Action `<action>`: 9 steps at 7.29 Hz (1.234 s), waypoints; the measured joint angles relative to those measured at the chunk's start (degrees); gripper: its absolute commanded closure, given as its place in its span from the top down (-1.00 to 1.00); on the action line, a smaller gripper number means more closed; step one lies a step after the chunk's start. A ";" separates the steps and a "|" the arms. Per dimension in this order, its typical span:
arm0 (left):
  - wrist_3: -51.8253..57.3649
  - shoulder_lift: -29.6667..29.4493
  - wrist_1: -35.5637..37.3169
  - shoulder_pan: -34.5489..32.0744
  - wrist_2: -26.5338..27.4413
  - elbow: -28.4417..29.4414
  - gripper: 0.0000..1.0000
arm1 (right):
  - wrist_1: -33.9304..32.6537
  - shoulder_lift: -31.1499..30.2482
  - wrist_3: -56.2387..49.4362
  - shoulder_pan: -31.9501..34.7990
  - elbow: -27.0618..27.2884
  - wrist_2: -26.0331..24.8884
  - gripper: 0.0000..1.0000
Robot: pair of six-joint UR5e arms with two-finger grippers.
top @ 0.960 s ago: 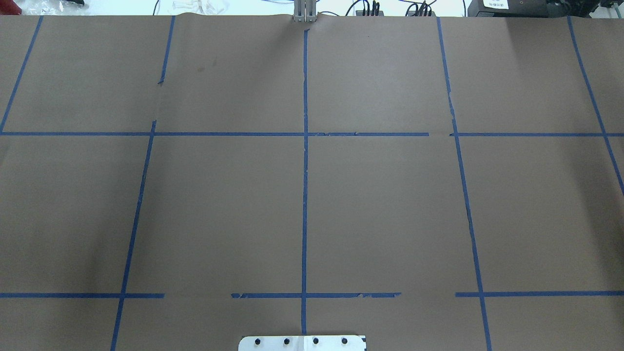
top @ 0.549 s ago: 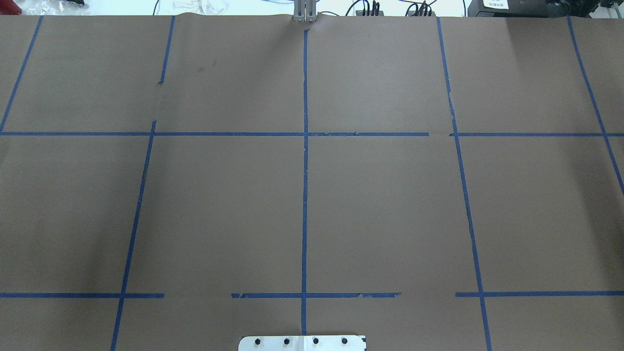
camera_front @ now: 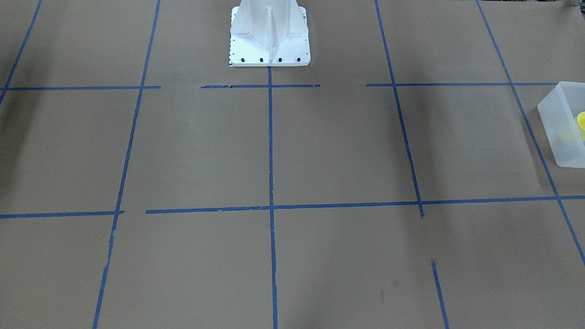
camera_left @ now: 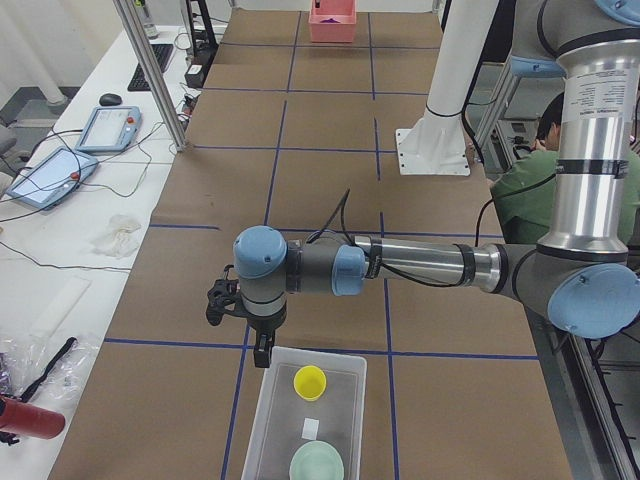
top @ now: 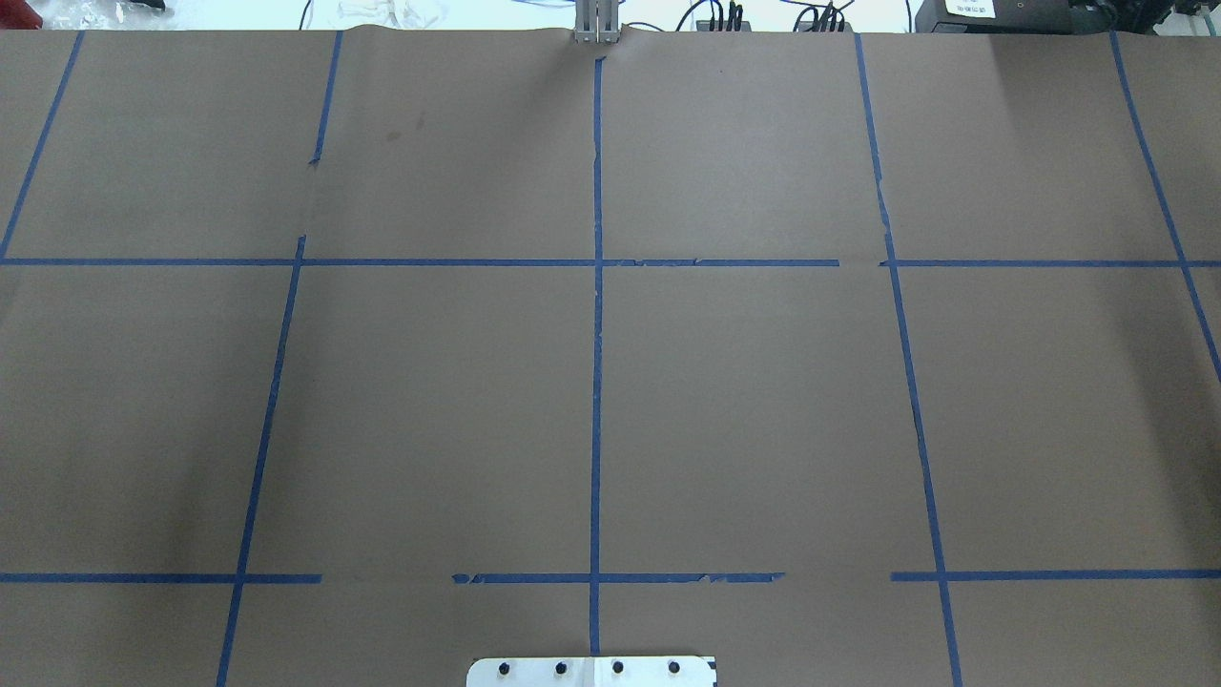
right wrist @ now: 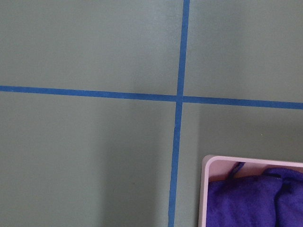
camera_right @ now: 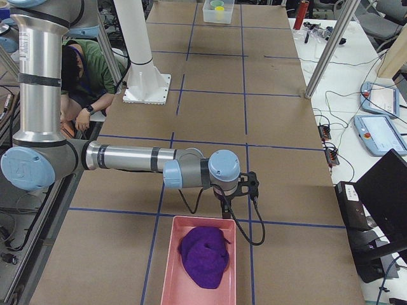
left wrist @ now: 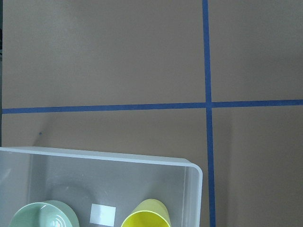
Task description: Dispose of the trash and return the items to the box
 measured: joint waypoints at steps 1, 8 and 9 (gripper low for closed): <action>0.02 0.00 -0.04 0.00 0.00 0.08 1.00 | 0.00 0.00 0.00 0.00 0.04 -0.03 1.00; 0.17 0.00 -0.03 0.14 -4.11 0.39 1.00 | 0.00 0.08 0.00 0.00 0.19 -0.11 1.00; 0.17 0.00 -0.06 0.16 -4.12 0.37 1.00 | 0.02 0.08 0.00 0.00 0.17 -0.15 1.00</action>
